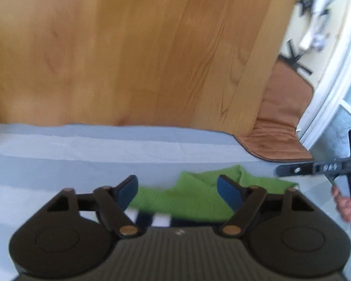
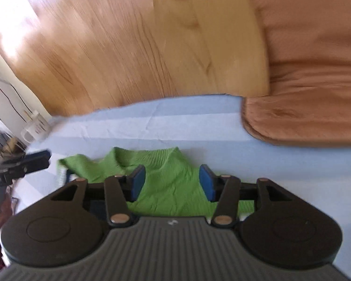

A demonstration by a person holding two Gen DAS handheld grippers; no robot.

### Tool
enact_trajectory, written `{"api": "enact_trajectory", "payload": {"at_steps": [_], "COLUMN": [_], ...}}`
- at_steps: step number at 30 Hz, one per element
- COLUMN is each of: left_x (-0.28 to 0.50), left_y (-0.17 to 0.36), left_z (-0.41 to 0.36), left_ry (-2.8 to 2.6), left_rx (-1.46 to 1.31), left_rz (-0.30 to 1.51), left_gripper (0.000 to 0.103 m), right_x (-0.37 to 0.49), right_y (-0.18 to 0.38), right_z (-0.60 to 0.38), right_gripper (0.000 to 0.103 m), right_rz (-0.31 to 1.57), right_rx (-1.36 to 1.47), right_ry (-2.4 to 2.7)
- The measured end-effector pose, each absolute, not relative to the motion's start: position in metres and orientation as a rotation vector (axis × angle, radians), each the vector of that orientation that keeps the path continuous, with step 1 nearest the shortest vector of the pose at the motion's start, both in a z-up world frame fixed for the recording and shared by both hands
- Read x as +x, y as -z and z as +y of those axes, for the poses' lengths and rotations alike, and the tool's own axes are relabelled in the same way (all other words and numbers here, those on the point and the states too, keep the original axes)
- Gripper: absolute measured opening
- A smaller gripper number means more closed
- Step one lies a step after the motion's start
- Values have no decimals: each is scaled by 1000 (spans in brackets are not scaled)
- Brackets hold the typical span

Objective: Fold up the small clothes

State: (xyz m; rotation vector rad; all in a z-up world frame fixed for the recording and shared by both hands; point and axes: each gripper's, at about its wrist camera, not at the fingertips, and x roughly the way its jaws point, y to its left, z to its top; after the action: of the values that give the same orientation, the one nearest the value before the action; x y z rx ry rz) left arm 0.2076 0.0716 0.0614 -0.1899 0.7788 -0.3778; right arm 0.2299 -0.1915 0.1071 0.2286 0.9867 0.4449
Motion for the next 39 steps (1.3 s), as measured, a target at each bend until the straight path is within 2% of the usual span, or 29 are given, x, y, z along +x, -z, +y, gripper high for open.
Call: {"api": "enact_trajectory", "payload": {"at_steps": [1, 4, 5, 6, 7, 8, 9, 10, 11, 13, 18, 24, 29, 33, 39], "left_x": [224, 258, 266, 272, 274, 272, 270, 267, 264, 255, 222, 143, 58, -12, -85], "left_y": [-54, -28, -17, -8, -2, -2, -1, -2, -3, -9, -51, -98, -122, -122, -87], "left_z": [62, 36, 29, 24, 19, 12, 9, 6, 4, 1, 7, 18, 26, 27, 25], "left_ry": [386, 389, 386, 394, 393, 392, 412, 403, 403, 403, 405, 446, 486, 515, 533], "left_rx": [-188, -140, -134, -132, -122, -92, -85, -74, -65, -49, -50, -61, -69, -62, -84], "left_rz": [807, 891, 927, 967, 978, 959, 968, 965, 961, 932, 809, 680, 598, 554, 595], "left_gripper": [78, 78, 75, 67, 67, 45, 24, 16, 14, 13, 13, 13, 13, 13, 13], "right_x": [237, 256, 260, 263, 269, 269, 267, 263, 259, 244, 200, 122, 46, -8, -84], "right_y": [-102, -86, -81, -76, -72, -68, -68, -70, -71, -79, -129, -189, -211, -207, -174], "right_z": [-187, -180, -178, -176, -175, -175, -172, -168, -165, -162, -170, -177, -179, -175, -185], "right_gripper": [61, 62, 62, 62, 62, 61, 55, 24, 19, 15, 14, 14, 13, 13, 13], "right_rz": [1004, 1052, 1061, 1071, 1085, 1096, 1074, 1070, 1074, 1034, 921, 791, 715, 674, 698], "right_rx": [204, 165, 163, 167, 176, 181, 162, 127, 110, 71, 66, 43, 40, 30, 79], "right_ry": [-447, -445, -446, -450, -454, -467, -483, -513, -522, -514, -498, -526, -550, -570, -542]}}
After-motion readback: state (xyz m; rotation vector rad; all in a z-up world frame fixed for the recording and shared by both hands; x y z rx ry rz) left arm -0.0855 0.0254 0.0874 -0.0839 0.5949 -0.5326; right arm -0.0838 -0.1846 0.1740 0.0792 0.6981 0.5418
